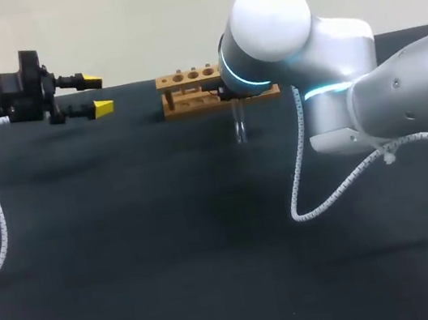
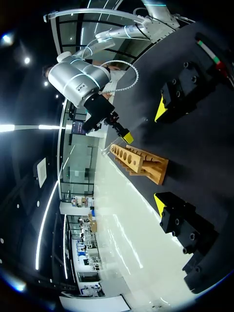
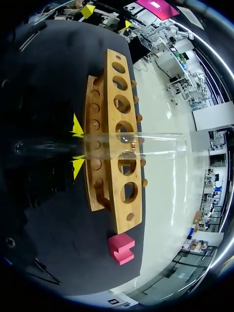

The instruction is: Grasp the test tube, adjust it, and insert it.

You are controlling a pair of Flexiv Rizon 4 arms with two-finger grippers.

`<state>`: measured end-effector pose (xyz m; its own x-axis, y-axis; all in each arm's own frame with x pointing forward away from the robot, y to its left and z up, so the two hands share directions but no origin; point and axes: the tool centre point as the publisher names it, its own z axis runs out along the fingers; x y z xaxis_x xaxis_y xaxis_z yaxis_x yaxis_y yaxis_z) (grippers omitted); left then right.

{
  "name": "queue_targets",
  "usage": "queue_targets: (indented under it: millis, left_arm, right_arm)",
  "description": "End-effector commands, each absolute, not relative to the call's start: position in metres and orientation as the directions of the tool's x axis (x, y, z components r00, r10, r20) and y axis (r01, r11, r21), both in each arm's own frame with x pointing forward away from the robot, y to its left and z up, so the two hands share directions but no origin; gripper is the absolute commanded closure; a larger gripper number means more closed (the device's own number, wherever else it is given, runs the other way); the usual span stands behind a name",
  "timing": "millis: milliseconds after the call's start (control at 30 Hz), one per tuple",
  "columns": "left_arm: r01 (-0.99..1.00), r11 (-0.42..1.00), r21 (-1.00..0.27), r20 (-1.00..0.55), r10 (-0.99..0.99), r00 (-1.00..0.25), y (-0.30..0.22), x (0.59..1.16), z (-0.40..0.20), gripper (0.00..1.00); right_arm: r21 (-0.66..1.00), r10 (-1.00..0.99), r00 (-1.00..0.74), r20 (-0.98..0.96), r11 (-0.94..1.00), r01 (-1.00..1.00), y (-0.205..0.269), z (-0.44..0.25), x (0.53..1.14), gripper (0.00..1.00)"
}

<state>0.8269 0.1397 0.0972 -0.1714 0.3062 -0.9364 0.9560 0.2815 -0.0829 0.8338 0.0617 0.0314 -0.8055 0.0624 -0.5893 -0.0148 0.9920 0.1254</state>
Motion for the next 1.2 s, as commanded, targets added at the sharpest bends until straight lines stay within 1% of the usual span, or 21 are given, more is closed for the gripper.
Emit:
queue_targets:
  millis: [33, 500, 1200]
  left_arm:
    - [0.956, 0.282, -0.080, -0.938, 0.304, -0.168, 0.140, 0.826, 0.096, 0.00]
    - [0.956, 0.282, -0.080, -0.938, 0.304, -0.168, 0.140, 0.826, 0.096, 0.00]
    - [0.956, 0.282, -0.080, -0.938, 0.304, -0.168, 0.140, 0.826, 0.096, 0.00]
  right_arm:
    - [0.129, 0.061, -0.815, -0.576, 0.992, -0.017, 0.062, 0.028, 0.836, 1.00]
    - [0.149, 0.090, -0.822, -0.562, 0.989, 0.007, 0.061, 0.025, 0.830, 1.00]
    - [0.164, 0.212, -0.713, -0.668, 0.977, 0.136, 0.057, 0.085, 0.790, 1.00]
